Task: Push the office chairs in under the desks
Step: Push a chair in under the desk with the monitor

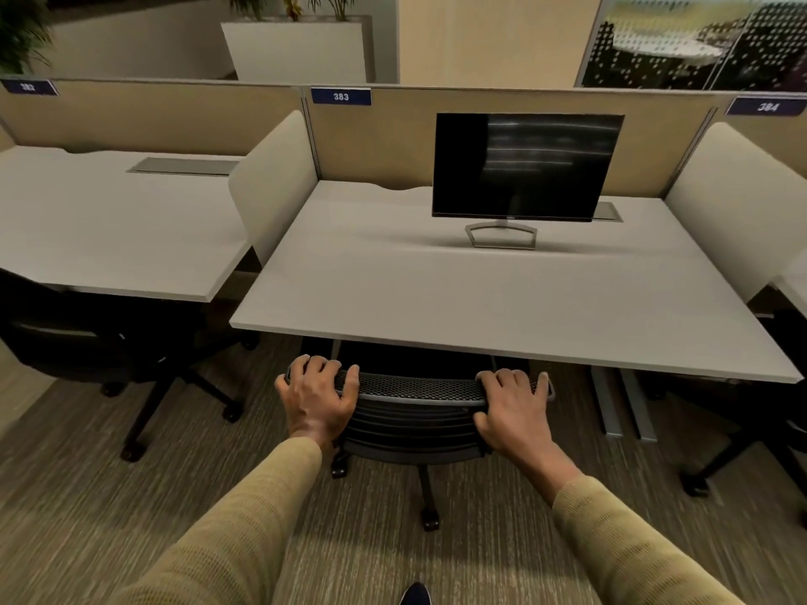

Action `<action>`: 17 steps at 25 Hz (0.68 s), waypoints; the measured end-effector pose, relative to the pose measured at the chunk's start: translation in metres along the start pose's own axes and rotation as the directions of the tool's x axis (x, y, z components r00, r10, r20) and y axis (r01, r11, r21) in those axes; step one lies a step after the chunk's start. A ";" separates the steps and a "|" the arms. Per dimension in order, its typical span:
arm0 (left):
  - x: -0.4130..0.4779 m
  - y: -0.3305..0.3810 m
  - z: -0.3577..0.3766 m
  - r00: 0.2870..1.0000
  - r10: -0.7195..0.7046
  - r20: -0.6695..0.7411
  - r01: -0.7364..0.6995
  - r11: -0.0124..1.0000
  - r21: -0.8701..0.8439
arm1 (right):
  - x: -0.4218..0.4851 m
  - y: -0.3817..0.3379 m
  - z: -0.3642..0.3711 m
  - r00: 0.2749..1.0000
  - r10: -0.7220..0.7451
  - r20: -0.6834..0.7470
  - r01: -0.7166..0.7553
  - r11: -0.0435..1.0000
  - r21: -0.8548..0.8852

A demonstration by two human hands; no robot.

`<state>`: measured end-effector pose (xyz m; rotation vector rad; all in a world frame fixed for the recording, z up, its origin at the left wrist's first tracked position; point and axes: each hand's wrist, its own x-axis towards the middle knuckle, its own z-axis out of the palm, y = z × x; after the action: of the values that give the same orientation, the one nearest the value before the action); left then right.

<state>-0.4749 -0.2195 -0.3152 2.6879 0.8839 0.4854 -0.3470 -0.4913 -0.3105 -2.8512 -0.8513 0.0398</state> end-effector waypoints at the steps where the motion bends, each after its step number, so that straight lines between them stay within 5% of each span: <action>1: -0.008 0.002 -0.001 1.000 0.006 -0.015 -0.006 1.000 -0.007 | -0.013 0.003 0.000 1.000 0.001 -0.025 -0.001 1.000 0.010; 8: -0.040 0.005 -0.002 0.996 0.073 -0.059 -0.074 0.997 -0.003 | -0.074 0.014 0.008 0.976 -0.009 -0.219 0.011 1.000 0.009; 17: -0.009 0.035 0.018 0.989 0.115 -0.097 -0.120 0.992 -0.047 | -0.053 0.042 0.007 0.956 0.049 -0.288 -0.044 0.999 0.022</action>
<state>-0.4561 -0.2548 -0.3209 2.6983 0.7290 0.6573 -0.3690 -0.5535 -0.3255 -2.7665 -0.7186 -0.3549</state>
